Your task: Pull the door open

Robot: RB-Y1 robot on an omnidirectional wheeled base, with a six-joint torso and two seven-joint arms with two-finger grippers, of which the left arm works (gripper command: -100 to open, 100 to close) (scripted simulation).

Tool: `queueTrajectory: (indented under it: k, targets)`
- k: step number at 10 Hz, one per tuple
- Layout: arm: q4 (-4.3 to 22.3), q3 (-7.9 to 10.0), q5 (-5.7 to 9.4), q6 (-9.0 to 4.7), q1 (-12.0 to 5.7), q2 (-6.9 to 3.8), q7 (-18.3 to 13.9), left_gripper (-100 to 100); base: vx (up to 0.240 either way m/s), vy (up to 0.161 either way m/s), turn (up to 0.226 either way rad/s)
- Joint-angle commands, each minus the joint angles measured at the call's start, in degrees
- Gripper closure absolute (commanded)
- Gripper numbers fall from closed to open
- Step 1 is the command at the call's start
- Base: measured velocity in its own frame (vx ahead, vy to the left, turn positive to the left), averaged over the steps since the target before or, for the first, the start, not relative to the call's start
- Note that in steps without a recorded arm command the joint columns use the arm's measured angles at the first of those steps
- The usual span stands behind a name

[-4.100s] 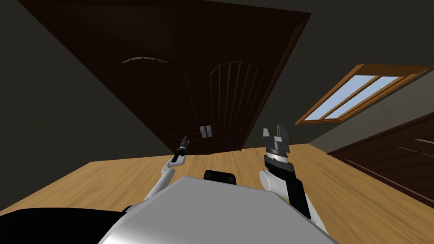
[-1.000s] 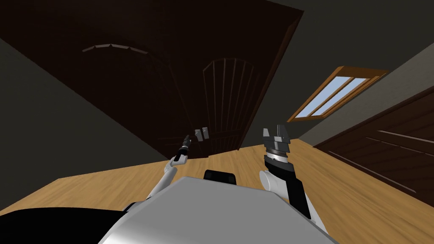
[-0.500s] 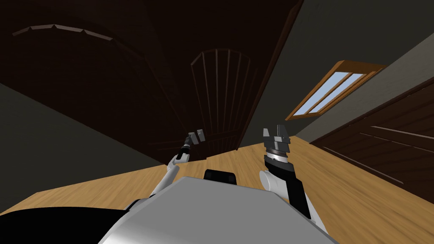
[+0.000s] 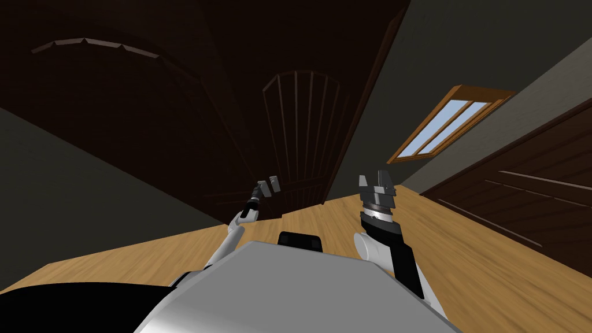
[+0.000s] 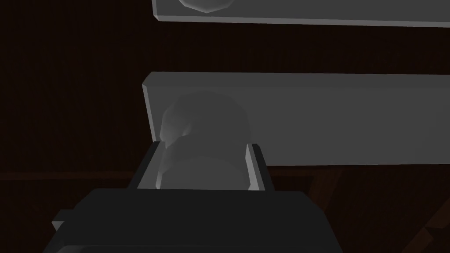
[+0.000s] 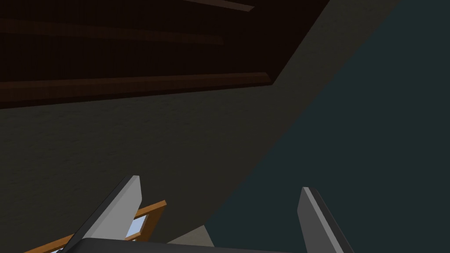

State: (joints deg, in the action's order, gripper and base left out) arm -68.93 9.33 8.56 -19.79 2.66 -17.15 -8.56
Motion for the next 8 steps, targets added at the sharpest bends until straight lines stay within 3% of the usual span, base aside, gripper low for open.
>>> queueTrajectory:
  k: [1, 3, 4, 8]
  targets:
    - [0.29, 0.91, 0.16, 0.19, 1.5, -0.65, -0.1, 100, -0.22, 0.086, 0.082]
    - [0.34, 0.92, 0.22, 0.18, 2.2, -1.21, -0.39, 100, -0.19, 0.082, 0.078]
    - [-1.28, -0.02, 0.17, 0.15, 2.56, -0.98, -0.66, -100, -0.196, 0.006, -0.059]
    - [-3.75, -2.68, 0.04, -0.06, 3.26, -0.92, -1.68, -100, -0.186, -0.08, -0.069]
